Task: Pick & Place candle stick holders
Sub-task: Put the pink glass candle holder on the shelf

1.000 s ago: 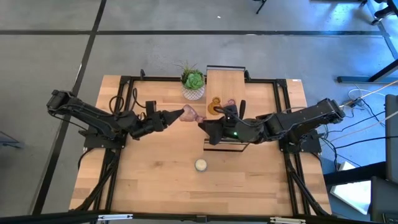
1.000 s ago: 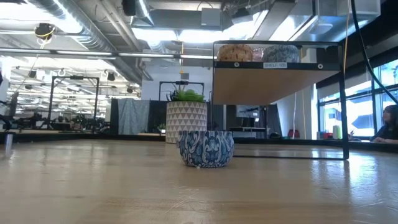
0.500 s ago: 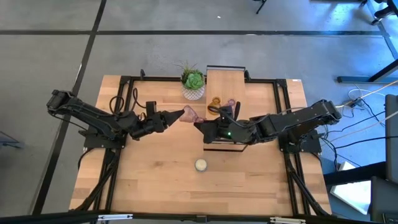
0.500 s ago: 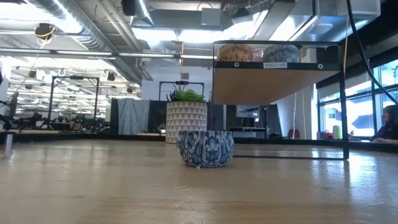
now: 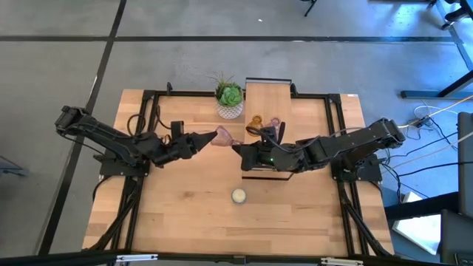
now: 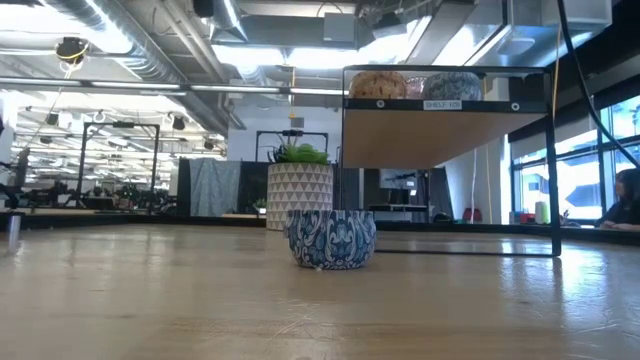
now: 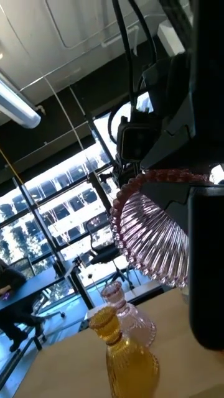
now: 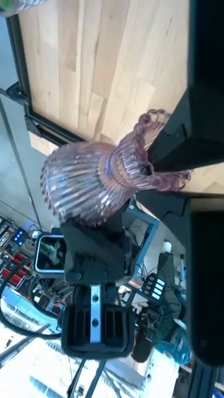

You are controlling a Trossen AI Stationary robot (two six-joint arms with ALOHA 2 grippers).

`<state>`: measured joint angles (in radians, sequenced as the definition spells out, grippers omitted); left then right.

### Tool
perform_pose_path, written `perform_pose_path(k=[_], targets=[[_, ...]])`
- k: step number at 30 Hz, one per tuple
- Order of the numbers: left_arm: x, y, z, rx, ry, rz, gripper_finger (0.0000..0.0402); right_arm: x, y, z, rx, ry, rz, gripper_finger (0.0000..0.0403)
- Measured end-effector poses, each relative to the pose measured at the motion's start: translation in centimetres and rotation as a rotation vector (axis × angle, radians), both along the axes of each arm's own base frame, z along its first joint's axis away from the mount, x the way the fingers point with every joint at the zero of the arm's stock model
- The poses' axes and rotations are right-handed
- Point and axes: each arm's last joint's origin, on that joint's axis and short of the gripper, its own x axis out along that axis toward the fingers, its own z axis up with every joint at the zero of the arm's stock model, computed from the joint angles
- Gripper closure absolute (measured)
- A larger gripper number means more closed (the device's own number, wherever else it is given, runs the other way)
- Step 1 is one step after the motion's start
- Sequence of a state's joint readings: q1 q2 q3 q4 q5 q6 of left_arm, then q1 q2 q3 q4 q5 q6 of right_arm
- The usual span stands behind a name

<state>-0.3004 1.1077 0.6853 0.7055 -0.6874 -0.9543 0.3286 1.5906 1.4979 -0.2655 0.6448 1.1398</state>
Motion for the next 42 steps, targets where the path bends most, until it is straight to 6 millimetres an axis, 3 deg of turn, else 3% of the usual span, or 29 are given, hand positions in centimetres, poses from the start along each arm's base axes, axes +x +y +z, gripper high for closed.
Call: perform_pose_path(k=[4,13,23,31,37,42], targets=[[0.0,-0.1,0.1,0.009,-0.009,-0.026,0.0379,0.0,0.0,0.0,-0.004,0.001,0.007,0.0366],[-0.5,-0.3,0.5,0.102,0.008,-0.156,0.0291,-0.5,1.2,0.3,0.005,-0.008,0.077,0.0373],[-1.9,-0.1,1.2,0.125,0.033,-0.156,0.0278,-3.0,2.1,1.6,-0.019,0.026,0.13,0.0376],[-3.8,0.1,0.5,0.103,0.191,-0.148,0.0277,-7.5,1.9,2.4,-0.031,0.186,0.184,0.0376],[-3.9,-0.1,-0.1,0.094,0.251,-0.132,0.0277,-12.3,-0.3,3.0,0.04,0.417,0.154,0.0376],[-3.6,-0.2,-0.4,0.093,0.265,-0.131,0.0277,-15.4,-2.6,4.8,-0.006,0.626,0.088,0.0376]])
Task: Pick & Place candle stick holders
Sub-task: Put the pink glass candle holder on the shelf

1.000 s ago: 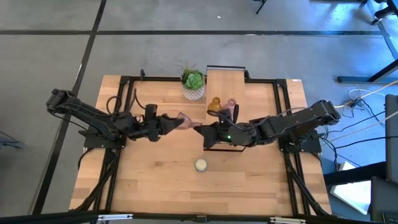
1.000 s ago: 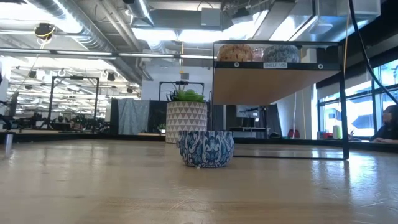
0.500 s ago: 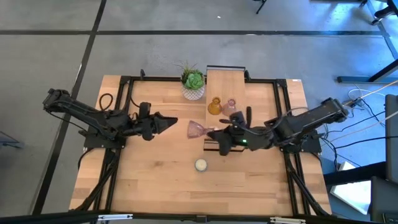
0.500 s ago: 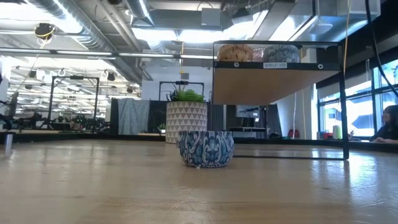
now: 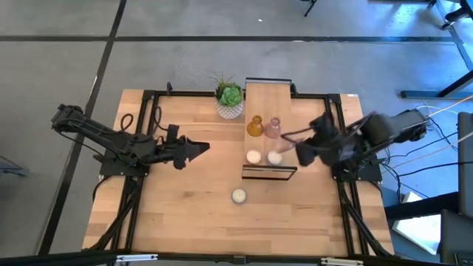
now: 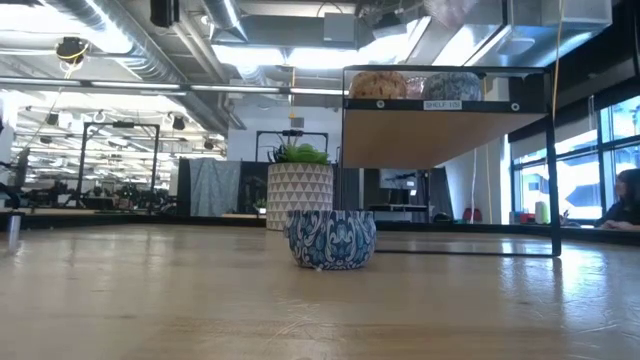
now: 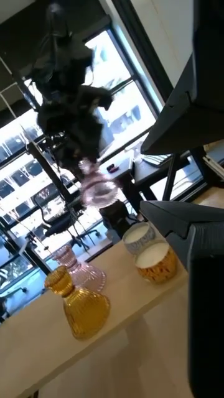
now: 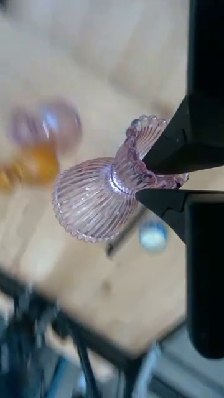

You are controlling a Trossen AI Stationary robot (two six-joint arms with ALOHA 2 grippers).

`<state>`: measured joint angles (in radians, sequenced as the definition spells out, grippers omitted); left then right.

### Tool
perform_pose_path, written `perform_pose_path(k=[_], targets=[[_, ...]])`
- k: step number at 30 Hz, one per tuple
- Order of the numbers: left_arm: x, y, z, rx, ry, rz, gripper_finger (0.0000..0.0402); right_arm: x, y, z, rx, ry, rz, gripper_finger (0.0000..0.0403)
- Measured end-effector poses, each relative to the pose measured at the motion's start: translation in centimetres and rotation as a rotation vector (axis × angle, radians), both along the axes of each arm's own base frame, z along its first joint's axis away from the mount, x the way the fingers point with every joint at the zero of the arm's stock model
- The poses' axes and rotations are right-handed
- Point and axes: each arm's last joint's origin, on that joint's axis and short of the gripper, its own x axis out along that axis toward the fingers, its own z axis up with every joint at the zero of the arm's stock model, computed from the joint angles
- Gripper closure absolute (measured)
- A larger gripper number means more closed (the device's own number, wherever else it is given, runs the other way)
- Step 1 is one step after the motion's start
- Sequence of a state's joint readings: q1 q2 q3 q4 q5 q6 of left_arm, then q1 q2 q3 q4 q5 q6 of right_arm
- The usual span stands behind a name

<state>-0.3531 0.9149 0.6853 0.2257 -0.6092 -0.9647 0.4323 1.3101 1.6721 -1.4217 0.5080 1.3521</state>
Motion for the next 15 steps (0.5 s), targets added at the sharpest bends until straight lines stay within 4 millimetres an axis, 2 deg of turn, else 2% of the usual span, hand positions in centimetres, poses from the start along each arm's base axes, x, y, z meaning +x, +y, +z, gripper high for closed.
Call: perform_pose_path(k=[4,8,15], targets=[[0.2,-0.1,-0.2,0.004,0.013,-0.002,0.0277,-1.2,-1.8,1.5,-0.06,0.079,-0.022,0.0376],[0.5,-0.2,-0.5,0.005,0.027,-0.015,0.0277,-0.9,-3.4,2.4,-0.122,0.081,-0.004,0.0376],[1.2,-0.5,-1.3,-0.015,0.063,-0.034,0.0277,0.3,-7.4,2.5,-0.213,0.141,-0.135,0.0376]])
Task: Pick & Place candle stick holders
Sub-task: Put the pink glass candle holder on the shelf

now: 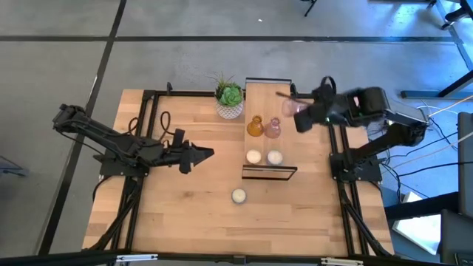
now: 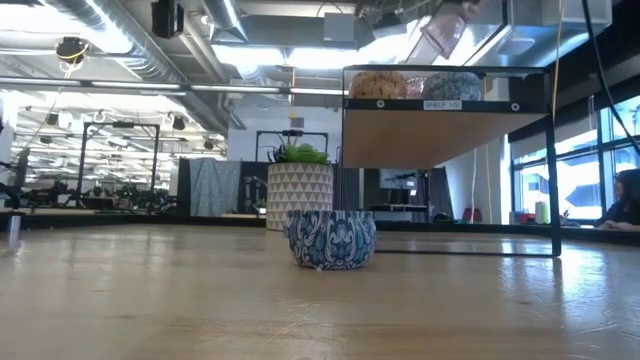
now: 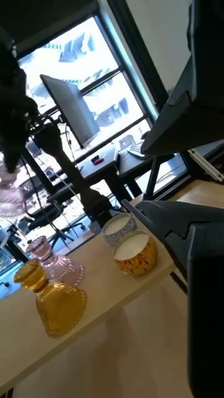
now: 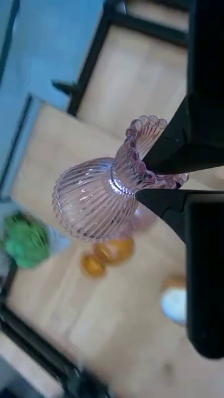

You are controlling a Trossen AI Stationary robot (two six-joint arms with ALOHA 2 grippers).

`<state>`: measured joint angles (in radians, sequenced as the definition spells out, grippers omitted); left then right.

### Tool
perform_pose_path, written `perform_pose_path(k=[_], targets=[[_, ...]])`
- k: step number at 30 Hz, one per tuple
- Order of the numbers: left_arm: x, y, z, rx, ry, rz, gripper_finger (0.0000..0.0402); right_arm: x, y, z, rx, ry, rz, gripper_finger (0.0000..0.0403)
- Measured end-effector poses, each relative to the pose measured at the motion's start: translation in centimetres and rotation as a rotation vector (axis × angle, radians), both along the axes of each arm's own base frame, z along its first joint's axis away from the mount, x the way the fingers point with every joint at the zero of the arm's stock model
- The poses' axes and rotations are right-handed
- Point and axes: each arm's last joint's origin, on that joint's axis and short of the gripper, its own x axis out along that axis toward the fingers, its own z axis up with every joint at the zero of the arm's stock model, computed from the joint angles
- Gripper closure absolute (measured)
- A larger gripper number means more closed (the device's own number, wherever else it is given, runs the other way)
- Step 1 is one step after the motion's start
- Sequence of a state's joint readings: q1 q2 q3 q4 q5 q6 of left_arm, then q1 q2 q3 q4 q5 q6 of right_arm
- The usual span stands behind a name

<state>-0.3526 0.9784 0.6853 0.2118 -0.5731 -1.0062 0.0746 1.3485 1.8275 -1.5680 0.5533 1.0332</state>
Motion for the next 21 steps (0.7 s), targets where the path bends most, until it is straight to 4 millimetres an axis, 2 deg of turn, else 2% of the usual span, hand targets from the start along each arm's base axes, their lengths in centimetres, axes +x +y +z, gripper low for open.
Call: perform_pose_path(k=[8,15,21], targets=[[1.1,-0.1,-1.1,-0.027,0.042,0.001,0.0277,0.8,-5.0,-0.3,-0.027,0.086,-0.022,0.0376],[2.3,1.0,-2.1,-0.082,0.074,0.027,0.0277,2.4,-9.6,-1.5,-0.002,0.188,0.107,0.0376],[2.9,2.2,-2.5,-0.137,0.083,0.045,0.0277,4.3,-13.0,-3.4,0.05,0.403,0.246,0.0376]])
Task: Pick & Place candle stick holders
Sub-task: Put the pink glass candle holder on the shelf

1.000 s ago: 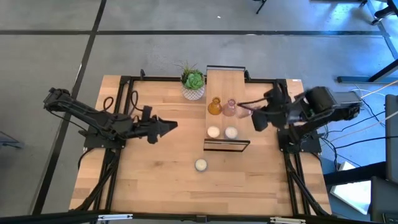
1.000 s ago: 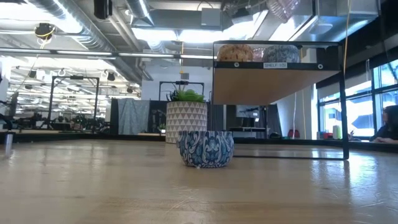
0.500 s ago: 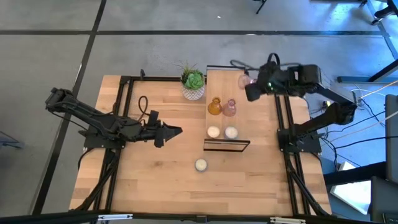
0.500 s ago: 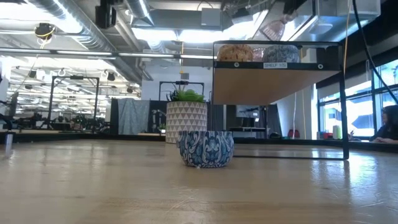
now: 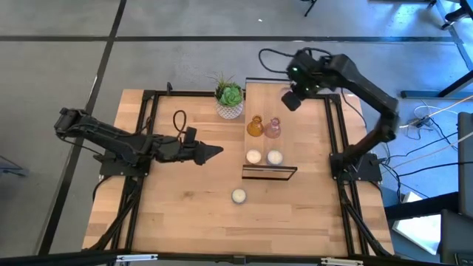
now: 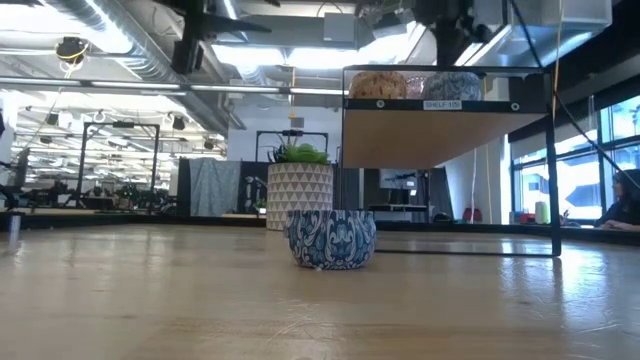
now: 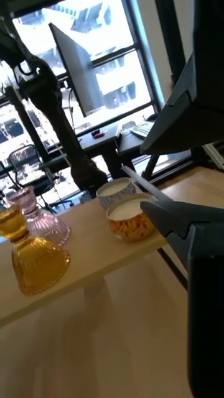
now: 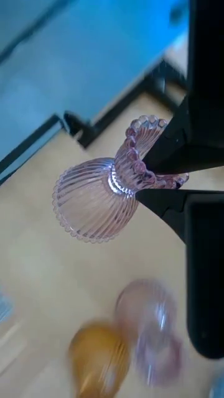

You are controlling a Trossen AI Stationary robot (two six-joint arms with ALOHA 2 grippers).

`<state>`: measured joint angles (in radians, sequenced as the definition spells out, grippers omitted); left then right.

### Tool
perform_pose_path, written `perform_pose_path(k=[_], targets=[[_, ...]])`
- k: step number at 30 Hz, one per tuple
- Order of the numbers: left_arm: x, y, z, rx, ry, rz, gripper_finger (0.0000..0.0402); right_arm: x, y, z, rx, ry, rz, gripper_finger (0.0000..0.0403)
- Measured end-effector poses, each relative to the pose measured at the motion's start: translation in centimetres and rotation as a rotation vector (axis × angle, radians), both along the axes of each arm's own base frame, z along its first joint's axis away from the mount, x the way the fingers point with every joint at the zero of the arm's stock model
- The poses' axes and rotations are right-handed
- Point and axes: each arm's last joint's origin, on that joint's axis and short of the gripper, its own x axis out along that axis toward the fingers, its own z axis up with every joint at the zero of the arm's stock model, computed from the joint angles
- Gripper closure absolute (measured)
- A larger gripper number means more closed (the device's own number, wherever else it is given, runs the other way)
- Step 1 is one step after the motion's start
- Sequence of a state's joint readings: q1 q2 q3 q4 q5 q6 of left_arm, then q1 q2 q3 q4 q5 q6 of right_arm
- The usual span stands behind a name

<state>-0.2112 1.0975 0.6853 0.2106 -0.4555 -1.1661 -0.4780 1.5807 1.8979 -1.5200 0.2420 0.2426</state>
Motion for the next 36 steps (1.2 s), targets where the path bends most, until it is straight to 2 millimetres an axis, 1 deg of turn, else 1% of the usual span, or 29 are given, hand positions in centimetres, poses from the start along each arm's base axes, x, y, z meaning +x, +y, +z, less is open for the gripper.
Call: perform_pose_path(k=[3,8,12,17,26,29,36], targets=[[0.2,0.5,0.0,-0.001,-0.001,0.02,0.0277,1.1,-1.0,-0.4,-0.052,0.131,0.055,0.0376],[0.3,1.3,-0.1,0.0,0.005,0.05,0.0277,2.7,-1.8,-0.2,-0.089,0.155,0.127,0.0376],[0.3,1.7,-0.2,0.002,0.012,0.062,0.0277,3.7,-2.0,-0.9,-0.081,0.19,0.18,0.0376],[0.4,2.3,-0.2,-0.003,0.016,0.04,0.0277,4.1,-2.1,-1.3,-0.042,0.183,0.22,0.0376],[0.3,2.5,-0.5,0.002,0.047,0.049,0.0277,4.1,-2.0,-1.3,-0.064,0.212,0.274,0.0376],[0.3,2.5,-0.5,-0.005,0.045,0.051,0.0277,4.2,-1.9,-1.6,-0.026,0.207,0.306,0.0376],[0.3,2.4,-0.5,-0.011,0.043,0.054,0.0277,4.4,-1.8,-2.9,0.004,0.245,0.311,0.0376]])
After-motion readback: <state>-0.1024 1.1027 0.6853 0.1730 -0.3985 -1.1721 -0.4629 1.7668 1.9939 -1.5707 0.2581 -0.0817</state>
